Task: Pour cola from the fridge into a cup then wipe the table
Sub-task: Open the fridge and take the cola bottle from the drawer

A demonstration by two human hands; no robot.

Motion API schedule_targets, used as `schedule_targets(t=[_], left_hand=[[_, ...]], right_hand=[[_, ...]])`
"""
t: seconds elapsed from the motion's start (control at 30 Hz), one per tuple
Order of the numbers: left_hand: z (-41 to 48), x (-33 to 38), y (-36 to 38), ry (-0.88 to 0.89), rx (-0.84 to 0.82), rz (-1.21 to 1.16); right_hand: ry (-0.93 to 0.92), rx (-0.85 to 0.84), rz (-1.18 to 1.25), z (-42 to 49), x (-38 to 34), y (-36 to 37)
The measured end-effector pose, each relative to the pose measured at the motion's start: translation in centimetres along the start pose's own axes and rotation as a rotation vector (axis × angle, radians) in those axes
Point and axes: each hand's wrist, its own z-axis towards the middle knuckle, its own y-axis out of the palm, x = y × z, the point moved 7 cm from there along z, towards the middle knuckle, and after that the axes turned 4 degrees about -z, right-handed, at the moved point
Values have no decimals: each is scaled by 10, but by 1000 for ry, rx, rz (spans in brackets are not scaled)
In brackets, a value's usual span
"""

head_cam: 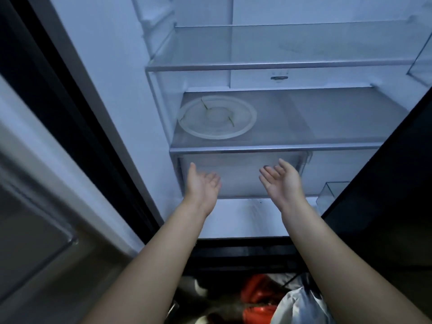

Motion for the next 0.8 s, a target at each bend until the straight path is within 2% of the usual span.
schedule_targets(t=[0.1,0.23,0.8], left_hand=[[10,2,-3,-20,3,-236],[15,5,-6,-21,11,-358],[-46,-24,-35,-28,48,-376]], right_hand=[[-6,15,198,6,1,-2],[-10,6,308,7,4,-6],[12,-59,301,-45,20,-43]])
